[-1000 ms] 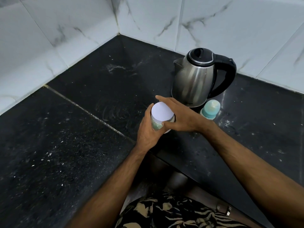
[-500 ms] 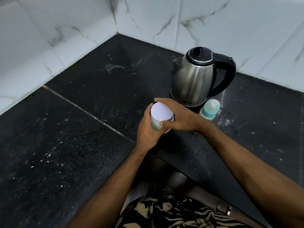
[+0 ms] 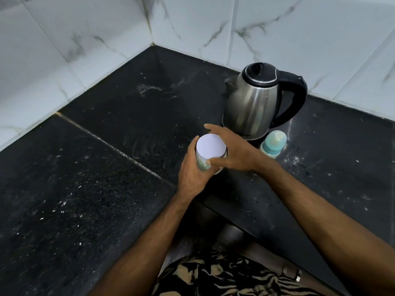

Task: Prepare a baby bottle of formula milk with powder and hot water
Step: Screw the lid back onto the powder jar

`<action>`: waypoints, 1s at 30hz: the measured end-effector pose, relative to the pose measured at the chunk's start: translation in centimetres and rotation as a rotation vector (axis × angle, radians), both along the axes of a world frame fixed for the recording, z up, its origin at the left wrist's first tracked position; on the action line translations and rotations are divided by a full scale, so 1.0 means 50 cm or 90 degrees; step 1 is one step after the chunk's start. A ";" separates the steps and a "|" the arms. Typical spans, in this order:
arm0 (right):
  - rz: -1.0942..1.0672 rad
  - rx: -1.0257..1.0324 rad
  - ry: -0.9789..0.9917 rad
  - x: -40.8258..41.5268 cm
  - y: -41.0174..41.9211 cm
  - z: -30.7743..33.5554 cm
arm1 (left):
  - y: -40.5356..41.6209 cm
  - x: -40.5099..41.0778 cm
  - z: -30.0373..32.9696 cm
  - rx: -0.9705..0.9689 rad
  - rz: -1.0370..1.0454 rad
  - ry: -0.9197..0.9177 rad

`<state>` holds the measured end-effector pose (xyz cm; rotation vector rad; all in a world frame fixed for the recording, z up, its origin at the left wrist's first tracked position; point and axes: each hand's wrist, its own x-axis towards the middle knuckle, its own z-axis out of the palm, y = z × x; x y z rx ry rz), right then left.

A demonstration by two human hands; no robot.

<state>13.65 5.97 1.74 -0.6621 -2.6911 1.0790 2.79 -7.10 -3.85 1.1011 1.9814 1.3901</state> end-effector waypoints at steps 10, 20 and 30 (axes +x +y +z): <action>0.046 -0.019 -0.028 0.003 0.010 0.011 | 0.002 -0.002 -0.002 -0.009 0.008 0.008; 0.004 -0.024 0.027 0.005 0.003 -0.009 | 0.003 -0.005 0.003 -0.021 -0.004 0.026; -0.092 -0.096 0.110 0.004 -0.035 -0.052 | 0.000 0.006 0.003 -0.029 0.034 0.023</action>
